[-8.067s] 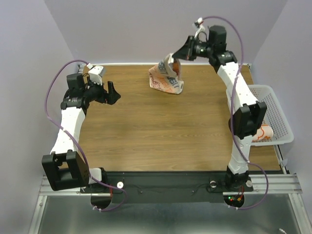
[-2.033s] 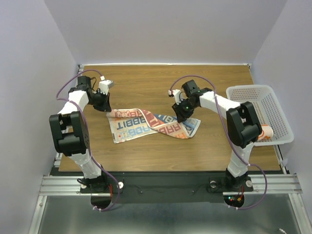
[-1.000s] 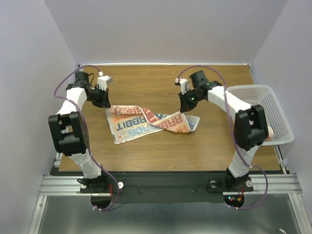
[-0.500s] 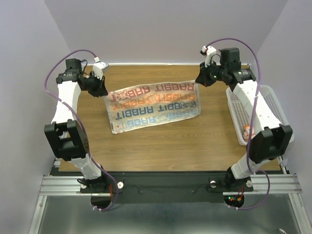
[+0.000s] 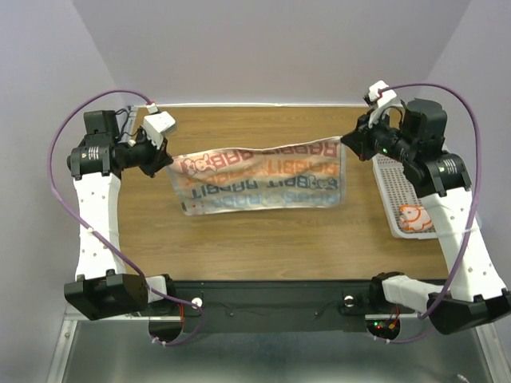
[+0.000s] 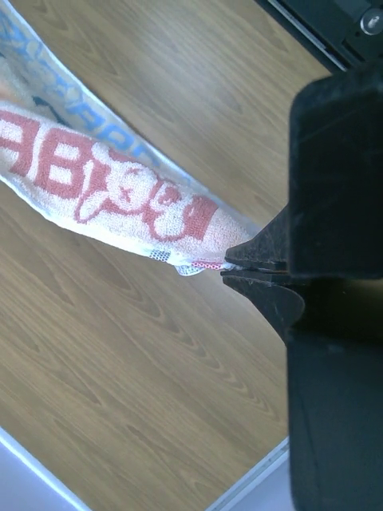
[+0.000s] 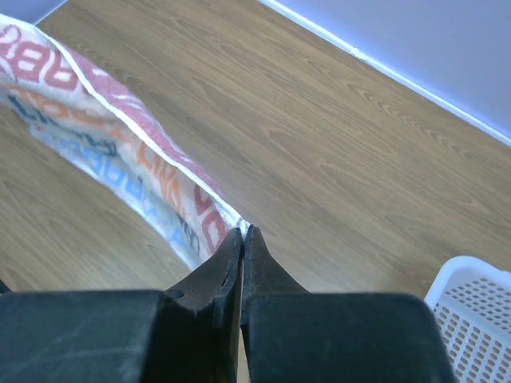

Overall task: Roll the towels
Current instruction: Flatten the towel, then fold the towel

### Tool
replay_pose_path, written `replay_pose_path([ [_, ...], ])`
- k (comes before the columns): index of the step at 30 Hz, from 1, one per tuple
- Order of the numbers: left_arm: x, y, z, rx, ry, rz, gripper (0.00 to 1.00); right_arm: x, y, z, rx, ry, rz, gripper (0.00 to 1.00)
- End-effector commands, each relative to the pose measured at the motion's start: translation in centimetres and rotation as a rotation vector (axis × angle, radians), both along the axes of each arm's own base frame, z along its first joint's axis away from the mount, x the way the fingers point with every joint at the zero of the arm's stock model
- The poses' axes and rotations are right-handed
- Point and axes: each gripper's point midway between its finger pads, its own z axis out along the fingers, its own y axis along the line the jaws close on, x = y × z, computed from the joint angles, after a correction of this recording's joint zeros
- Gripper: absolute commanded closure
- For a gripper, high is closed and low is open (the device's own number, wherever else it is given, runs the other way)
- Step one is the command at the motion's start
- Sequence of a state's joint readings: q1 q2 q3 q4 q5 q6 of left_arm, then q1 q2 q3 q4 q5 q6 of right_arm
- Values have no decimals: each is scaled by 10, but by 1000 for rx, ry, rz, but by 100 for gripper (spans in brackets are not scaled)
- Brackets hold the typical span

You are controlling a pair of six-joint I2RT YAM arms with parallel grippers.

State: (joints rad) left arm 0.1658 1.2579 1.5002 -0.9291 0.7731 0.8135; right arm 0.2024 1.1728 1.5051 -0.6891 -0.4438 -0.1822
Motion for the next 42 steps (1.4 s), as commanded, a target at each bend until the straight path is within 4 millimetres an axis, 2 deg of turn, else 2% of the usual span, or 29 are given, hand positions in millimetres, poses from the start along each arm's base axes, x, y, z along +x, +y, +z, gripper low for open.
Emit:
replay_pose_path([
  [1, -14, -2, -17, -4, 85, -42, 100, -5, -6, -13, 13, 48, -48, 99],
  [3, -8, -1, -21, -19, 115, -24, 100, 2, -11, -32, -15, 90, -78, 99],
  [4, -2, 1, -23, -20, 114, -15, 100, 4, -12, -49, -35, 124, -83, 99],
  [6, 10, 4, -41, -37, 162, 15, 100, 12, -11, -79, -59, 192, -79, 99],
  [7, 27, 9, -44, -29, 125, 47, 100, 16, -9, -93, -64, 229, -74, 99],
  [10, 53, 13, -81, -24, 171, 41, 100, 31, -3, -145, -82, 348, -63, 99],
  [12, 64, 14, -98, -22, 186, 34, 100, 41, -3, -167, -92, 370, -73, 99],
  [13, 76, 14, -103, -7, 167, 36, 100, 54, -3, -181, -102, 370, -77, 99],
  [14, 83, 16, -119, -6, 195, 38, 100, 59, -3, -193, -113, 383, -76, 99],
  [16, 93, 15, -134, -12, 204, 26, 100, 70, -6, -212, -139, 388, -75, 99],
  [17, 105, 17, -146, -20, 205, 35, 100, 81, -8, -228, -139, 409, -77, 99],
  [19, 125, 19, -152, -31, 167, 54, 100, 98, -6, -230, -129, 387, -57, 99],
  [20, 132, 19, -163, -51, 188, 69, 100, 105, -6, -242, -136, 408, -53, 99],
  [21, 137, 19, -166, -57, 183, 70, 100, 112, -8, -246, -133, 409, -56, 99],
  [22, 146, 18, -160, -67, 162, 60, 100, 125, -7, -236, -126, 378, -51, 99],
  [23, 153, 18, -166, -73, 161, 57, 100, 133, -9, -236, -129, 368, -53, 99],
  [24, 161, 18, -160, -79, 143, 57, 100, 142, -14, -245, -135, 378, -62, 99],
  [25, 165, 17, -163, -85, 143, 50, 100, 153, -14, -235, -128, 351, -63, 99],
  [27, 172, 18, -159, -83, 127, 49, 100, 166, -21, -241, -126, 357, -74, 99],
  [28, 179, 22, -155, -62, 103, 51, 100, 180, -25, -234, -115, 332, -66, 99],
  [32, 170, 20, -147, -52, 92, 24, 100, 177, -26, -224, -93, 317, -45, 99],
  [33, 165, 19, -146, -49, 90, 13, 100, 169, -27, -232, -96, 337, -37, 100],
  [34, 154, 16, -153, -43, 102, -17, 100, 162, -26, -225, -105, 317, -17, 99],
  [35, 147, 14, -144, -35, 79, -36, 100, 157, -27, -225, -110, 316, -12, 99],
  [36, 134, 12, -153, -29, 98, -52, 100, 144, -27, -234, -116, 339, 1, 99],
  [37, 127, 11, -153, -24, 100, -65, 100, 138, -29, -234, -128, 331, 14, 99],
  [38, 116, 11, -146, 0, 74, -91, 100, 130, -30, -223, -131, 308, 20, 100],
  [40, 92, 9, -149, 14, 83, -114, 100, 109, -31, -225, -148, 311, 46, 99],
  [42, 78, 9, -151, 48, 58, -149, 100, 96, -31, -228, -159, 318, 59, 99],
])
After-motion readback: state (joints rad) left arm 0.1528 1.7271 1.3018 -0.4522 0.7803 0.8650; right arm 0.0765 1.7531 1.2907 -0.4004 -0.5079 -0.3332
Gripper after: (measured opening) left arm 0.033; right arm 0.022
